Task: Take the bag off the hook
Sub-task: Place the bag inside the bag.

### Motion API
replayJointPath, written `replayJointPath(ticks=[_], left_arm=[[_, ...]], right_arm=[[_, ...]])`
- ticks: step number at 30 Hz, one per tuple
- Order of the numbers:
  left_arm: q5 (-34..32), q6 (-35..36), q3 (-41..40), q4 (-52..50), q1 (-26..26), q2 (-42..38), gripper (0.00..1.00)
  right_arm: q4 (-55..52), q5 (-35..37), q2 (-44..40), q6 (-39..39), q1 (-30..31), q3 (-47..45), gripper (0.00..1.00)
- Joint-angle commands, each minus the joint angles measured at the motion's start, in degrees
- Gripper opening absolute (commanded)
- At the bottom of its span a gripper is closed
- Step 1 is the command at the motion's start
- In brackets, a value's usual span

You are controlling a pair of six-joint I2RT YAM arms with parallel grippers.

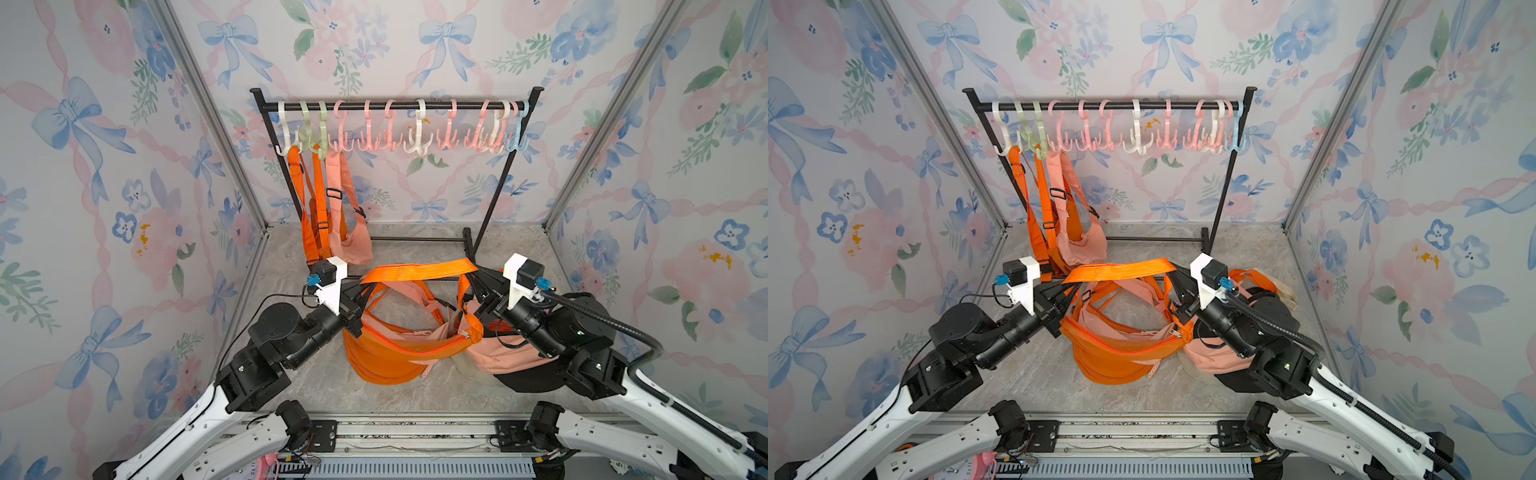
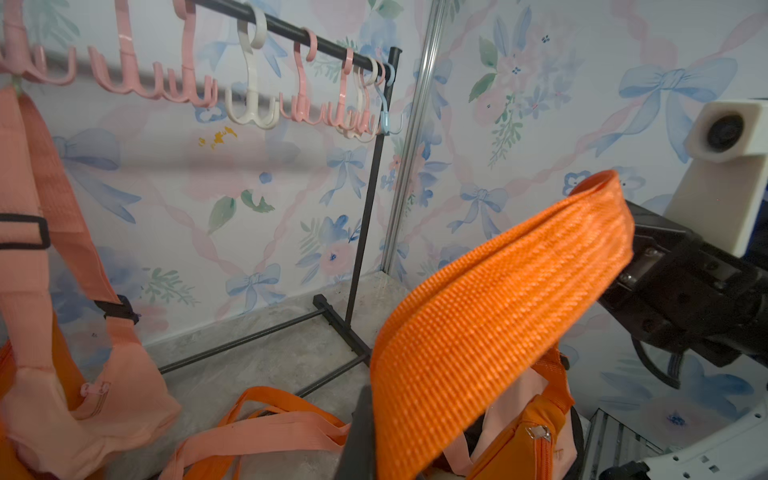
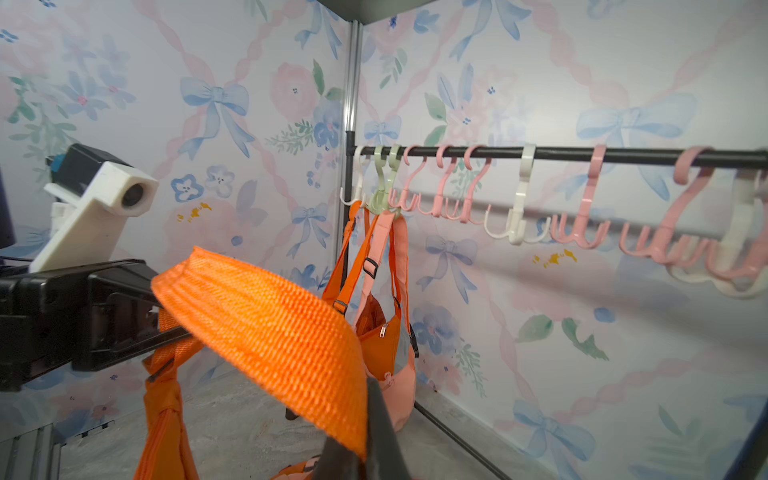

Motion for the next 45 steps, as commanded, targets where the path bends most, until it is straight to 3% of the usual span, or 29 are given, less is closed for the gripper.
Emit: replayJointPath(ticks=[1, 6, 12, 25, 45], left_arm=[[-2.92, -1.94, -0.39, 2.14, -0.24, 0.39, 0.00], [-4.17, -0.94, 0.73, 2.40, -0.28, 3.22, 0.00], [-11.14, -1.61, -0.02, 3.29, 0.61, 8.66, 0.00], [-8.47, -7.59, -4.55, 9.57, 11.23, 16.68, 0.00], [-9.17, -12.76, -9.44, 17.05, 12.69, 30.11, 0.00]], right_arm=[[-0.52, 0.40, 0.83, 10.69, -6.20, -1.09, 0.00], [-0.41, -3.20, 2.74, 14.06, -10.42, -0.31, 0.00], [-2.31, -2.55, 7.21, 13.62, -11.73, 1.99, 0.00], [2.27, -3.31, 21.07, 16.59, -17.53, 1.89, 0.00], [12.36, -2.21, 33.26, 24.07, -26.24, -6.19, 0.00]])
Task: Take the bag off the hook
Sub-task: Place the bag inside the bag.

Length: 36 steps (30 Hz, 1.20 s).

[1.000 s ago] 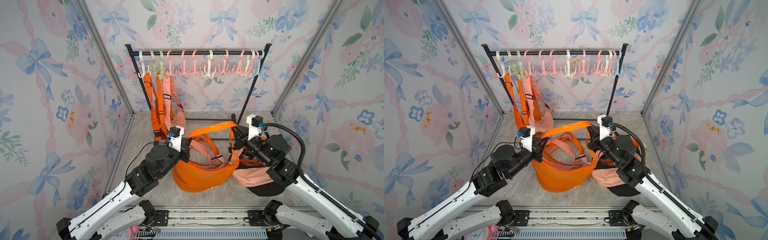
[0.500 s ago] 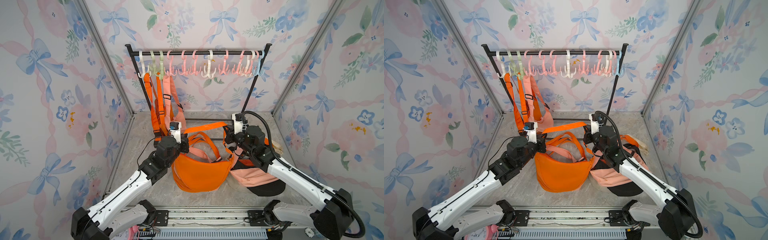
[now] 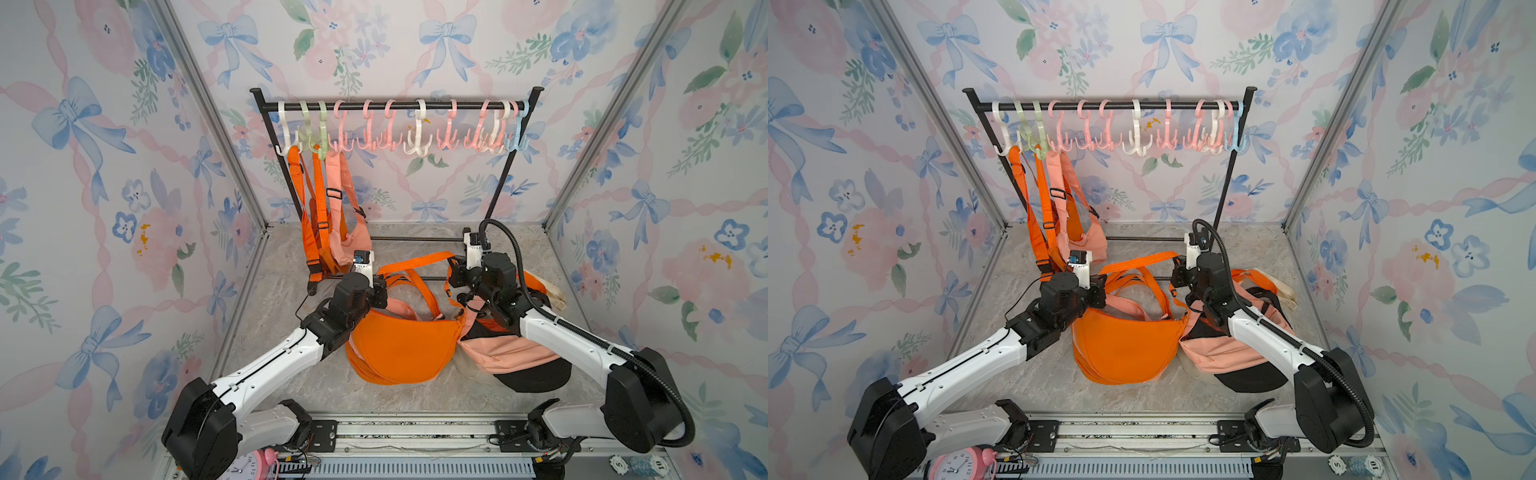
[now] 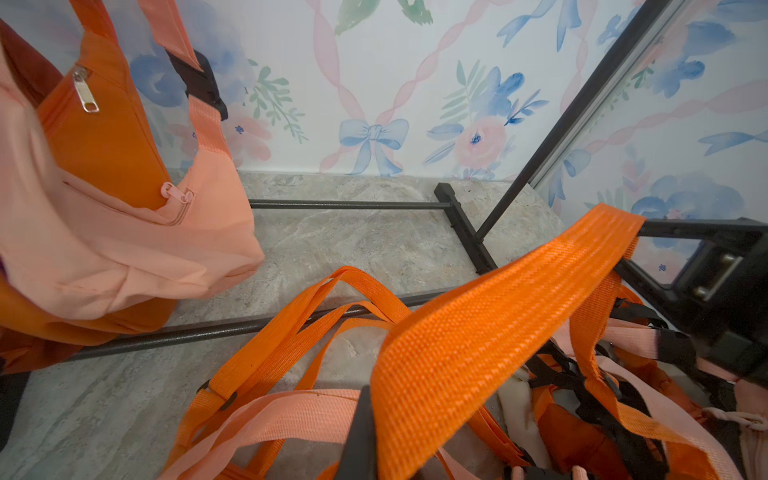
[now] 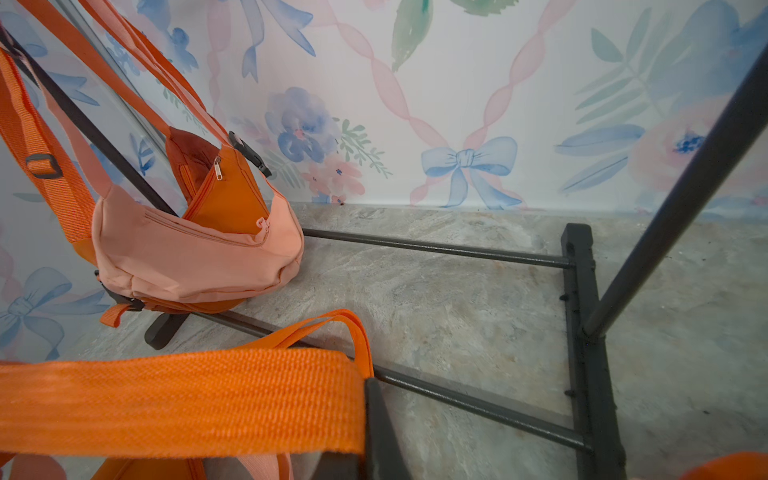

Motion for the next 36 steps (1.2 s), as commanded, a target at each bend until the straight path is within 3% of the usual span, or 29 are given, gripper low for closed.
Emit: replayJointPath(ticks=[1, 6, 14, 19, 22, 27, 31, 36], left_arm=[[-3.02, -2.50, -0.79, 1.88, 0.98, 1.42, 0.00], [-1.42, -3.78, -0.15, 2.82, 0.98, 5.08, 0.00], [-1.55, -4.71, -1.15, 4.31, 0.98, 8.71, 0.02], [-1.55, -5.24, -1.16, 4.34, 0.90, 11.26, 0.26], [-0.95, -5.42, -1.12, 4.41, 1.01, 12.18, 0.37], [-0.82, -5.27, -1.13, 4.09, 1.07, 12.03, 0.49], [0.02, -4.45, -0.89, 3.47, 0.93, 10.84, 0.60], [-0.41, -4.10, -1.41, 2.69, 0.98, 7.05, 0.64]], right_arm=[[3.79, 3.78, 1.40, 3.15, -3.10, -1.58, 0.02], [5.09, 2.38, 3.84, 5.05, -4.78, -2.59, 0.12], [7.33, 1.99, 7.05, 6.22, -5.70, -3.16, 0.13], [7.28, 1.85, 9.99, 5.90, -5.85, -2.34, 0.19], [7.01, 2.69, 11.23, 5.48, -5.84, -2.27, 0.29], [7.19, 3.38, 11.64, 5.12, -5.84, -2.47, 0.43], [6.56, 3.48, 11.22, 4.92, -5.87, -2.38, 0.65], [5.49, 3.47, 9.26, 4.30, -5.95, -2.55, 0.78]])
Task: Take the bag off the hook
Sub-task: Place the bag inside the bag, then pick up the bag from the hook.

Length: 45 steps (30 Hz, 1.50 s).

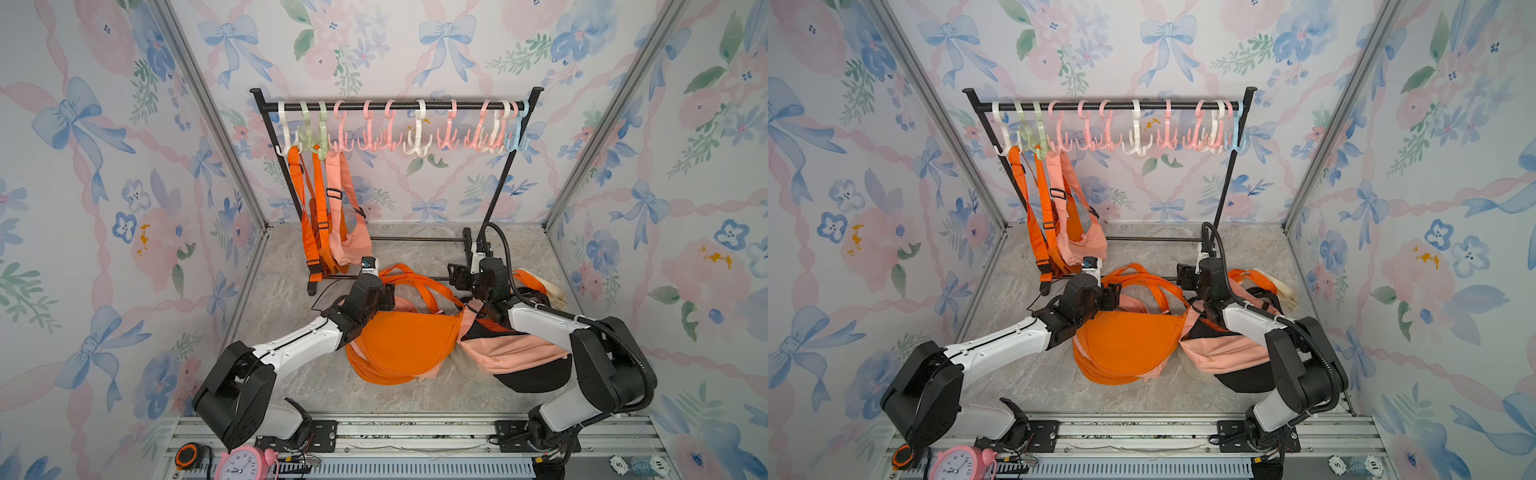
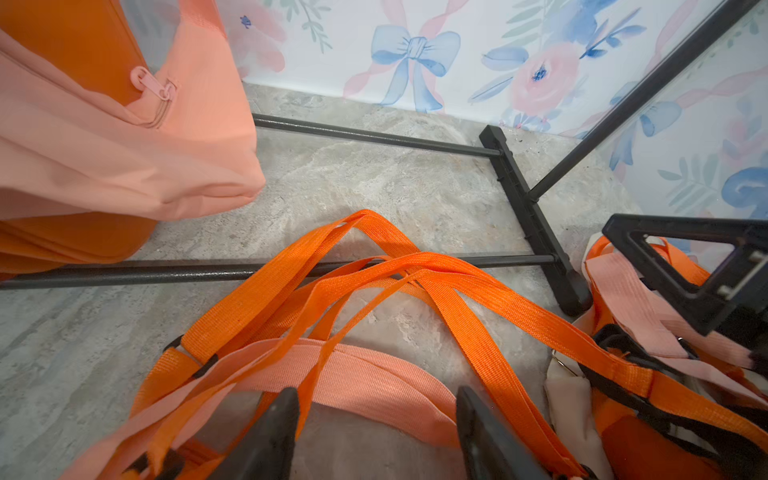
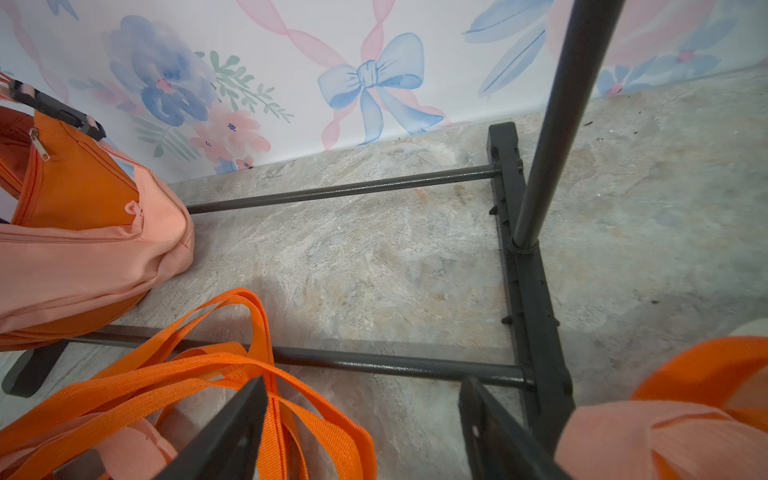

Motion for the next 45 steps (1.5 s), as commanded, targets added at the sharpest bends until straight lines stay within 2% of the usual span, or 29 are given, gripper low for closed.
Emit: replayJointPath(ticks=[1, 10, 15, 21, 28, 34, 39, 45], left_arm=[[-0.33, 0.95, -0.96, -0.94, 0.25, -4.51, 0.65], [-2.26, 2.79, 0.91, -6.67, 2.86, -12.47, 0.65], [-0.12, 3.91, 3.15, -10.08, 7.70, -15.99, 0.64], [5.92, 5.53, 7.93, -14.02, 14.92, -16.31, 0.64], [11.29, 8.60, 15.47, -16.96, 20.40, -12.09, 0.64], [13.51, 11.14, 21.88, -17.34, 21.68, -5.96, 0.59], [13.45, 12.80, 27.26, -18.63, 22.54, -0.69, 0.44], [13.79, 13.78, 31.35, -18.80, 24.13, 3.79, 0.41]], right_arm=[[-0.62, 0.48, -2.43, -0.77, -0.35, -0.05, 0.79], [-3.13, -0.62, -8.81, -1.33, 0.10, -0.31, 0.82], [-5.09, -2.88, -12.35, -1.08, 0.50, 0.23, 0.82], [-6.67, -5.87, -15.93, -1.00, 2.13, 1.78, 0.82], [-7.75, -6.25, -18.31, -2.90, 6.36, 3.06, 0.82], [-7.35, -6.64, -17.85, -3.70, 9.22, 3.89, 0.80], [-7.00, -7.48, -16.68, -3.51, 9.62, 4.57, 0.78], [-5.66, -8.48, -14.68, -3.37, 9.86, 5.34, 0.77]])
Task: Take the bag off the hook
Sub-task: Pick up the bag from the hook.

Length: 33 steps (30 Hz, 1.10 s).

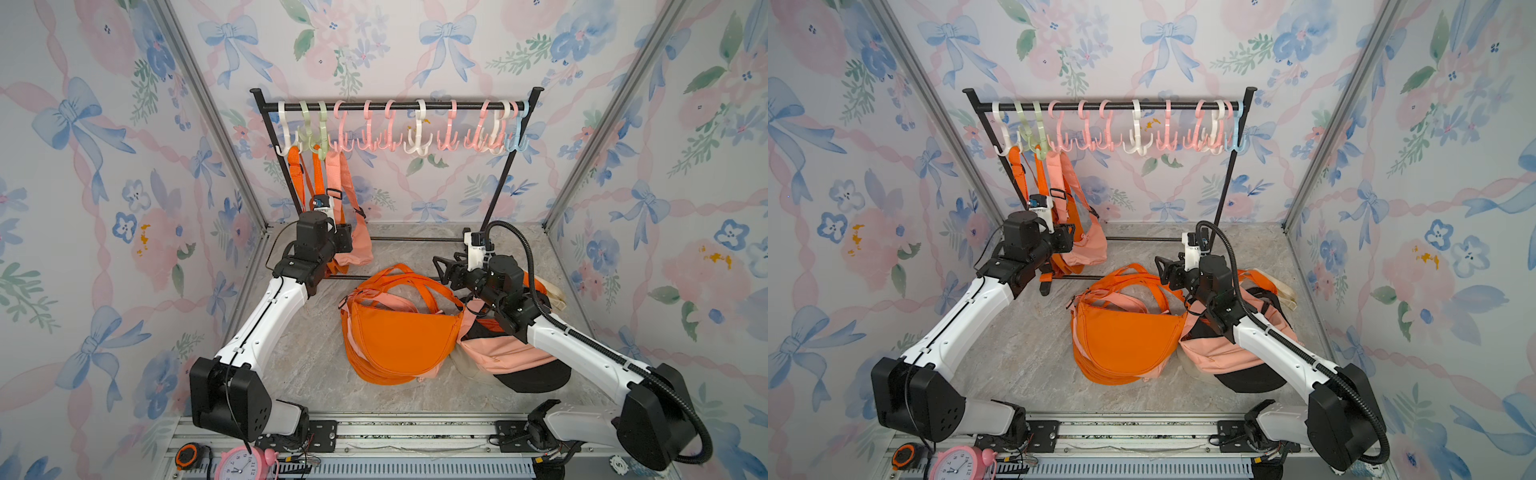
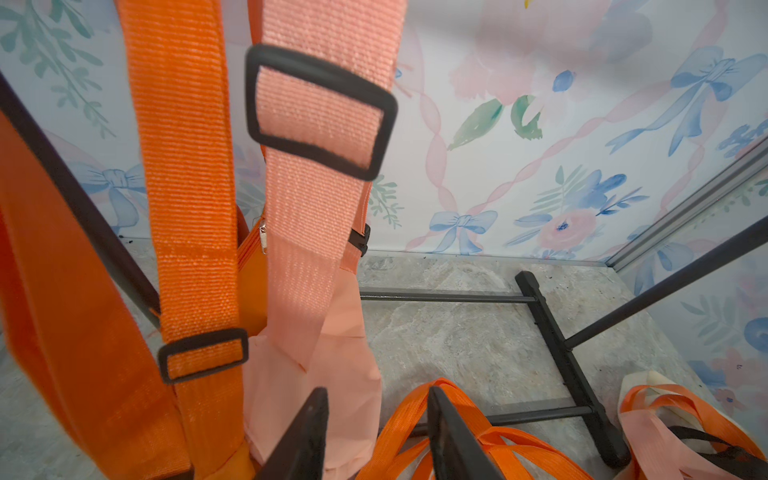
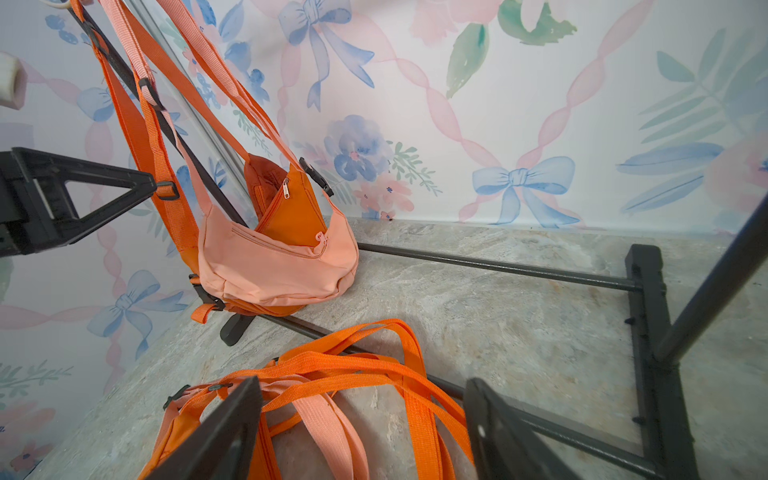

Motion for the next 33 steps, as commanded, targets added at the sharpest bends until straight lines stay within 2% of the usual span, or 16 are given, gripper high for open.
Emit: replayJointPath(ticks=[1, 10, 17, 19, 26, 33], left_arm=[[1.12, 1.78, 3.27, -1.28, 0.92, 2.02, 0.41], [2.52, 2.31, 9.97, -2.36, 1.94, 8.93, 0.36], [1.58, 2.66, 12.26, -3.01, 2.67, 12.38, 0.30], [1.58, 2.75, 12.82, -2.97, 3.19, 13.13, 0.26], [2.11, 2.61, 14.47, -2.96, 3.72, 14.18, 0.01], [3.64, 1.75, 14.91, -3.01, 3.75, 13.94, 0.00]], right_arm=[[1.16, -1.44, 2.16, -0.51, 0.83, 2.46, 0.77], [2.73, -2.34, 5.38, -0.84, 0.79, 4.09, 0.76], [3.26, -3.16, 6.99, -0.48, -0.06, 5.39, 0.76], [3.24, -3.48, 7.59, -0.49, -0.34, 6.18, 0.76], [2.89, -4.37, 9.93, -0.56, -1.21, 9.29, 0.76], [3.06, -5.53, 12.18, -0.20, -2.02, 11.92, 0.76]])
